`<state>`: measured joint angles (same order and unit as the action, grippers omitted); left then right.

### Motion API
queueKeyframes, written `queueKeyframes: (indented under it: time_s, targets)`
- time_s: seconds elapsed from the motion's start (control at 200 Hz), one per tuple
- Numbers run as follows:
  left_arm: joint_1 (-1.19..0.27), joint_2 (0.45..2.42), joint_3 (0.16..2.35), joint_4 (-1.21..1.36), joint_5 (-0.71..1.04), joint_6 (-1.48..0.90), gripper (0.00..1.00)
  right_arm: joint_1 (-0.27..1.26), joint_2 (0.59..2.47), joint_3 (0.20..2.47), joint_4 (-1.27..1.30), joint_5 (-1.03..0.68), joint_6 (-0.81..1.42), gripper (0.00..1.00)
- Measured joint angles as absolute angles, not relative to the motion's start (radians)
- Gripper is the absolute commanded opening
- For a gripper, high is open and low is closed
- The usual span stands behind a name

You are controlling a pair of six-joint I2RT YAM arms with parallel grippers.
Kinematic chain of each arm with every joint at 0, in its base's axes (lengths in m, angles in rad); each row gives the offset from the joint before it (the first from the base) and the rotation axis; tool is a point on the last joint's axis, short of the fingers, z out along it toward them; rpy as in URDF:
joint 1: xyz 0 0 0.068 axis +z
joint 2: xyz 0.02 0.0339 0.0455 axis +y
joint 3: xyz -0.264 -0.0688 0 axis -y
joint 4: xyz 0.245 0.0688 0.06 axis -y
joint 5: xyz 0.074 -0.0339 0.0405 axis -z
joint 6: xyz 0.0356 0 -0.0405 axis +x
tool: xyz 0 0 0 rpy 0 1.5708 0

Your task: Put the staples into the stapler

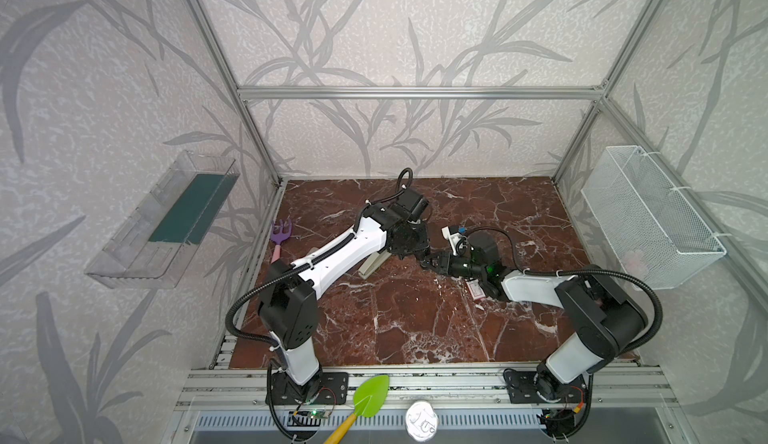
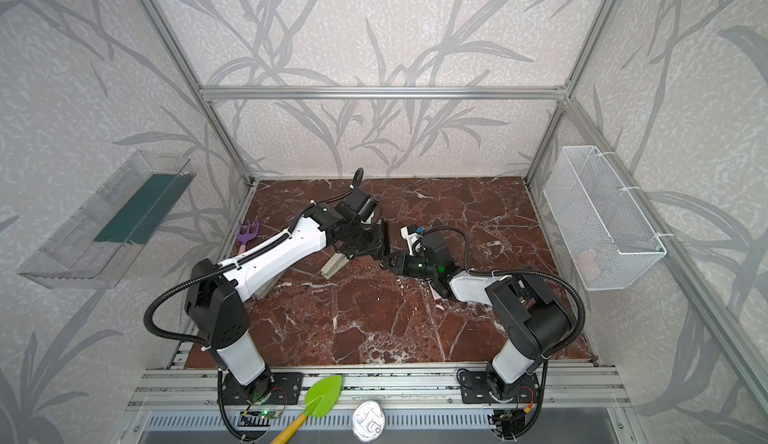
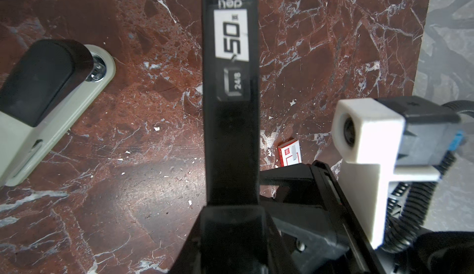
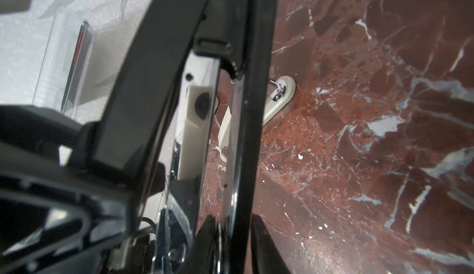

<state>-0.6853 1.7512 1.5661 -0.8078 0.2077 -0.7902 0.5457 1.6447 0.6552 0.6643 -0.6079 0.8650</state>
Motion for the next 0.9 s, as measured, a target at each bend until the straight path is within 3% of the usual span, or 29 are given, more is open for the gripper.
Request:
queueKeyframes:
  time_s: [0.13, 0.9]
  targets:
    - [-0.671, 1.751, 1.569, -0.815, 0.22, -0.787, 0.0, 0.54, 1.657, 0.656, 0.677, -0.62, 0.881, 0.0]
    - [-0.397, 1.751, 1.743, -0.979, 0.449, -0.699, 0.0, 0.544, 1.762, 0.405, 1.11, -0.741, 0.804, 0.0]
